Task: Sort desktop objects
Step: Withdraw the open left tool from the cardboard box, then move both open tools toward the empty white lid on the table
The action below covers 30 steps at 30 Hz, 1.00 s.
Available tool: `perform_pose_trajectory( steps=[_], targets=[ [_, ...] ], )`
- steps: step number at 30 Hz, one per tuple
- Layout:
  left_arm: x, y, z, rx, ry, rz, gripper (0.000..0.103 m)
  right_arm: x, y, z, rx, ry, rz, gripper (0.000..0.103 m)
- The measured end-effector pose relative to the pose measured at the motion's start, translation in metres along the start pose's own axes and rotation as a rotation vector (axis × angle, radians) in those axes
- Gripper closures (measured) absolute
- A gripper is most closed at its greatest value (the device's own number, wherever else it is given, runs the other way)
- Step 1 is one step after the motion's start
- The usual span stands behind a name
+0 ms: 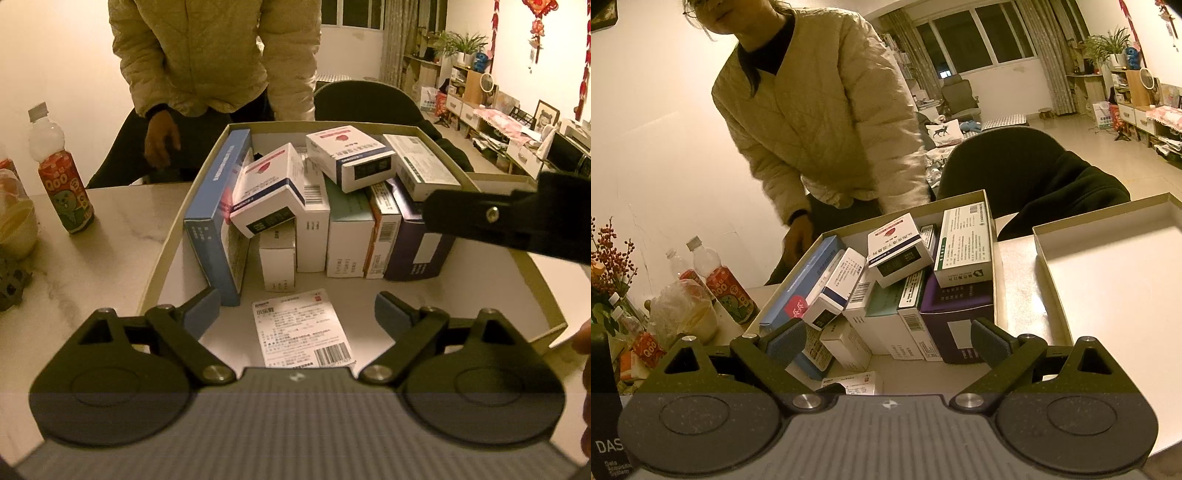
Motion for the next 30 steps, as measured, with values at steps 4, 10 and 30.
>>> perform_pose_trajectory(
  steps=[4,10,30],
  targets=[
    [-0.001,0.003,0.001,0.001,0.002,0.005,0.008,-0.001,0.003,-0.002,0.003,0.005,0.005,0.006],
    [0.000,0.011,0.006,-0.003,0.011,0.027,0.006,-0.001,0.013,-0.001,0.000,0.007,0.019,0.006],
    [0.011,0.038,0.068,-0.088,-0.032,0.117,0.002,-0.001,0.064,0.040,-0.070,-0.011,0.075,0.006]
  ],
)
Point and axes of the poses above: each gripper's, at about its wrist camera, not at the fingertips, and y roughly against the way its jaws point, z to its right, x to its top, the point moved 2 cm from there along -y, roughly the way its jaws point, and after that the axes turned 3 degrees about -y, right-handed, at the moved point
